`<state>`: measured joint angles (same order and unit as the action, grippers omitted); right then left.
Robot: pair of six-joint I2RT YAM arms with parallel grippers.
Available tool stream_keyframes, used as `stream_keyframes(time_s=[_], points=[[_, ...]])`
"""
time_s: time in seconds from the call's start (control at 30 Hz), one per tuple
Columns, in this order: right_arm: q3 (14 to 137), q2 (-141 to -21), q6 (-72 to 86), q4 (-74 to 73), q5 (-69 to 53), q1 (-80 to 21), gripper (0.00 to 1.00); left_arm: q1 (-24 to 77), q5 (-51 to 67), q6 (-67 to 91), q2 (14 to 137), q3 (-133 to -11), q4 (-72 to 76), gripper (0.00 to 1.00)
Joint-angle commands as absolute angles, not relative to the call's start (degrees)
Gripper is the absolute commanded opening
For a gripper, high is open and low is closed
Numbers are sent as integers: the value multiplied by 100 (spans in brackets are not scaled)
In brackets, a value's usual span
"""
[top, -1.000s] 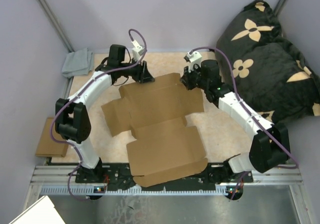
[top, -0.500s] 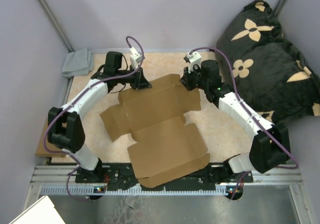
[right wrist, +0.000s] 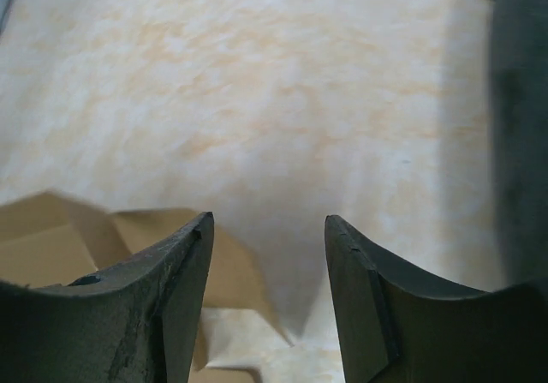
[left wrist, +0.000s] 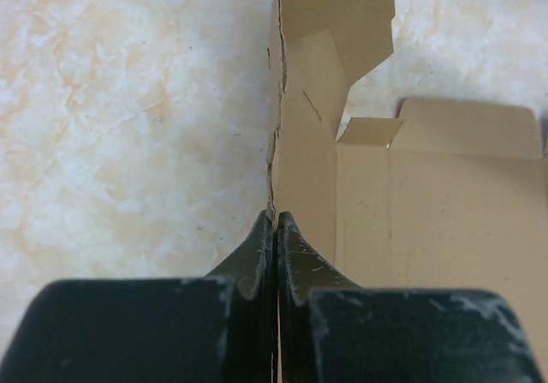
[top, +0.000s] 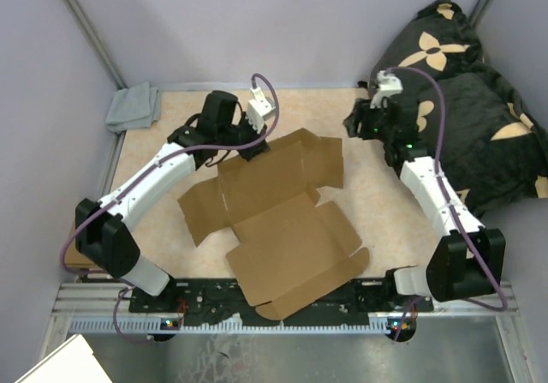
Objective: Fold the paper box
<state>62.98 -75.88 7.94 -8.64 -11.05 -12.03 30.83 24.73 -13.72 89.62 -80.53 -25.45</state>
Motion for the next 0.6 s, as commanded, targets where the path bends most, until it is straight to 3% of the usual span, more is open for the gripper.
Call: stream_keyframes(time_s=[0.0,0.1,0.3,0.57], points=[[6684,-7794,1233,-504,-1667,-531,55,3598,1030,-1959,8660,-7970,-2865,0],[7071,-8506,1280,-691,-2096,-313,53,3959,397,-2069,8481,-7738,-2773,0],[7535,-9836,1085,-835,-3544,-202,39,4465,-403,-2115,8075,-7449,-2264,0],[7407,-10396,1155,-280,-4742,-201,38,4514,-954,-2664,7930,-7283,-1795,0]])
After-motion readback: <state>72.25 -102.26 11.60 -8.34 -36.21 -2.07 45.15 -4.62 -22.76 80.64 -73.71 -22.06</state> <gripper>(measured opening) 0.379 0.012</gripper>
